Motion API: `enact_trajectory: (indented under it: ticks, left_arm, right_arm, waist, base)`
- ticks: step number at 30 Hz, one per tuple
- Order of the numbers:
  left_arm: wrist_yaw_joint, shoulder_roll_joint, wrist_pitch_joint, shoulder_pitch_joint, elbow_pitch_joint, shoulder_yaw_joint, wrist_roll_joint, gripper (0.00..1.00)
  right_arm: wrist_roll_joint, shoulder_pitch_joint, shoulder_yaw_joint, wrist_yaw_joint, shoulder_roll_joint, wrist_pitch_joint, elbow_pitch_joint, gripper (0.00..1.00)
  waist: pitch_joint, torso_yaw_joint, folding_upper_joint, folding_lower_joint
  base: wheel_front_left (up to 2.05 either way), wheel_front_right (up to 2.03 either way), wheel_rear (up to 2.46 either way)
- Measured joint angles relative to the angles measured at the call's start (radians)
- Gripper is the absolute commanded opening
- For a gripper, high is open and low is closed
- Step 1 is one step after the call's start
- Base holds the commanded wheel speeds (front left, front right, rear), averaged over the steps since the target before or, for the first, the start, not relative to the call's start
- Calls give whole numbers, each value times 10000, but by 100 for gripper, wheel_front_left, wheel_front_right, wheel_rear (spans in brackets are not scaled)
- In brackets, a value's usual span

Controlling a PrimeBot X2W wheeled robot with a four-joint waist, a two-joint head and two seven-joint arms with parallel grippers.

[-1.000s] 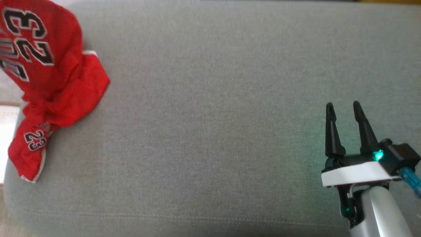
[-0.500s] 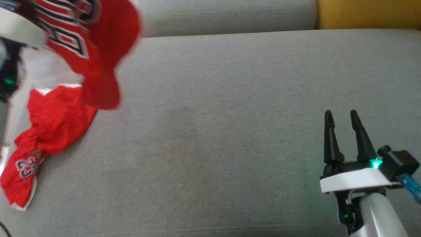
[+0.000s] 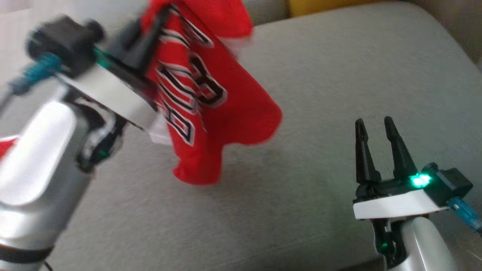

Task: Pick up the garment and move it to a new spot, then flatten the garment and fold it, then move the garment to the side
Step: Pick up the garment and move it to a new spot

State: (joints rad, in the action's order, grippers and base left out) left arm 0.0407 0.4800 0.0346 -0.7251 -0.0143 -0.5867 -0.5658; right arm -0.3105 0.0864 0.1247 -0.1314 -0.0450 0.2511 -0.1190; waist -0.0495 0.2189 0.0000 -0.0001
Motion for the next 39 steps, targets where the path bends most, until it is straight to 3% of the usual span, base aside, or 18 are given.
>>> enact_trajectory:
  ticks: [10, 11, 12, 16, 21, 29, 39]
  left_arm:
    - [644, -606, 412, 224, -1158, -1630, 656, 1]
    - [662, -713, 556, 192, -1388, -1755, 727, 42]
    - [665, -780, 744, 135, -1616, -1837, 836, 100]
    - [723, -1041, 1597, -805, -3022, -1714, 1114, 100]
    - [725, -1174, 1977, -1143, -3810, -1423, 1110, 100]
    - [543, -1150, 2150, -705, -3973, -543, 527, 100]
    - [-343, -1480, 2151, 2546, -2650, 591, -71, 100]
  right_arm:
    - [-456, 41, 692, 0, -2, 0, 548, 100]
    - [-508, 40, 744, 0, -2, 0, 591, 100]
    - [-527, 41, 794, 0, -4, 0, 625, 100]
    - [-660, 35, 855, 0, -2, 0, 790, 100]
    - [-673, 25, 512, 0, -2, 0, 848, 100]
    - [-301, 15, -165, 0, 0, 2, 548, 100]
    - [447, -81, -865, 0, 0, 13, -242, 100]
  waist:
    - [-617, 2037, 0, 0]
    - [-692, 2236, 0, 0]
    - [-766, 2420, 0, 0]
    - [-1143, 3087, 0, 1]
    - [-1299, 2889, 0, 1]
    - [-1009, 1403, 0, 1]
    - [-270, -838, 0, 1]
  base:
    - [0, 0, 0]
    - [0, 0, 0]
    - [0, 0, 0]
    - [0, 0, 0]
    - [0, 0, 0]
    - [0, 0, 0]
    - [0, 0, 0]
